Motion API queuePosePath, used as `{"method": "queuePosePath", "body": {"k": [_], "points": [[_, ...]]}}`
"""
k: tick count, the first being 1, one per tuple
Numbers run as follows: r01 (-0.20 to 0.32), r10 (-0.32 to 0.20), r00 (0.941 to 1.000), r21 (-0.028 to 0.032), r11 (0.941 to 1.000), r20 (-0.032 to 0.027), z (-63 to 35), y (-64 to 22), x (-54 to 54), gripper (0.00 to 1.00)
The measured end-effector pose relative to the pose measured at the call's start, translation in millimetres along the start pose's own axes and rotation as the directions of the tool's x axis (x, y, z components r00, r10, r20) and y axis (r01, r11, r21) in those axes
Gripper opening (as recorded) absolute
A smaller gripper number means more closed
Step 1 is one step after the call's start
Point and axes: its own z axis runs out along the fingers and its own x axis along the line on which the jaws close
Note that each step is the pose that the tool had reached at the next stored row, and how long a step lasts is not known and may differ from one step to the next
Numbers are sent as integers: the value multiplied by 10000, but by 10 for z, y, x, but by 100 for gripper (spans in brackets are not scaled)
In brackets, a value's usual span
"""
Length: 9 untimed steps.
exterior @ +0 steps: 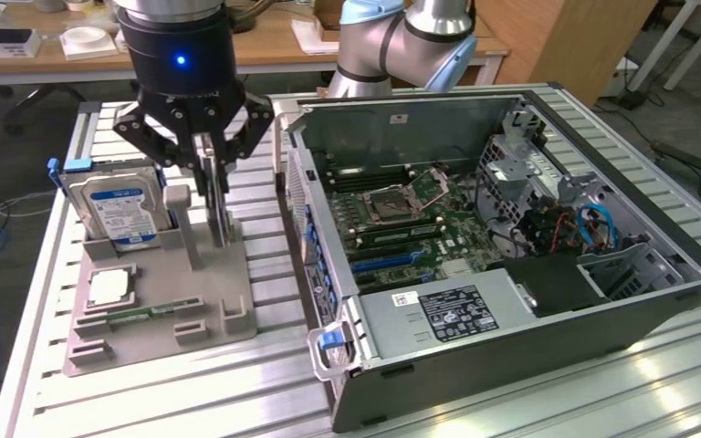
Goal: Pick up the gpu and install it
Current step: 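Pick up the gpu and move the gpu toward the slot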
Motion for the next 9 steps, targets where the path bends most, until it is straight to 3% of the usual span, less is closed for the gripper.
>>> {"method": "queuePosePath", "body": {"k": [9], "points": [[0, 0, 10000, 0, 10000, 0, -59, 1, -1, 26]]}}
